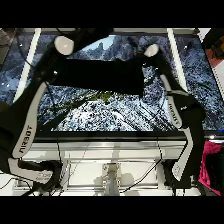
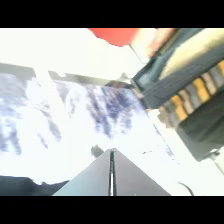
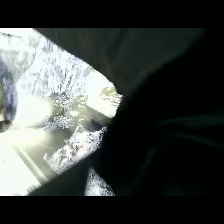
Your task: Fold the clothes and pants, and hang the long-sleeved shirts on hangers.
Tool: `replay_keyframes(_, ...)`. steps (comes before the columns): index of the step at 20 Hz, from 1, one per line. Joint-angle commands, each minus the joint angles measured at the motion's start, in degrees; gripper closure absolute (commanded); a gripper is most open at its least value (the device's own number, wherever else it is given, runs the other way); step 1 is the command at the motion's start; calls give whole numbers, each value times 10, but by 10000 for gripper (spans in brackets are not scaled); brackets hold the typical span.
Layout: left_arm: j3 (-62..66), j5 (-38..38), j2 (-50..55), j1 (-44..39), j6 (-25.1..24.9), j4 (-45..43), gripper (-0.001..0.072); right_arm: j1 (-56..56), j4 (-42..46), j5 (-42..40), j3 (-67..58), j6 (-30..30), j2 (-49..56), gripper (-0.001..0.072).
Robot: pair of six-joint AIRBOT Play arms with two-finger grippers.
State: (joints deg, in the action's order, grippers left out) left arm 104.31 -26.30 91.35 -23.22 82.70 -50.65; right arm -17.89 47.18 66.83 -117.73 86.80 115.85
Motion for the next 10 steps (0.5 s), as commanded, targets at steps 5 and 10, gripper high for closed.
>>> replay_keyframes(5, 0, -124, -13, 67, 0, -21, 701, -25, 140, -28, -1, 8, -32, 127)
replay_keyframes(10, 0, -124, -15, 72, 0, -20, 702, 100, 186, -8, 0, -24, -88, 691)
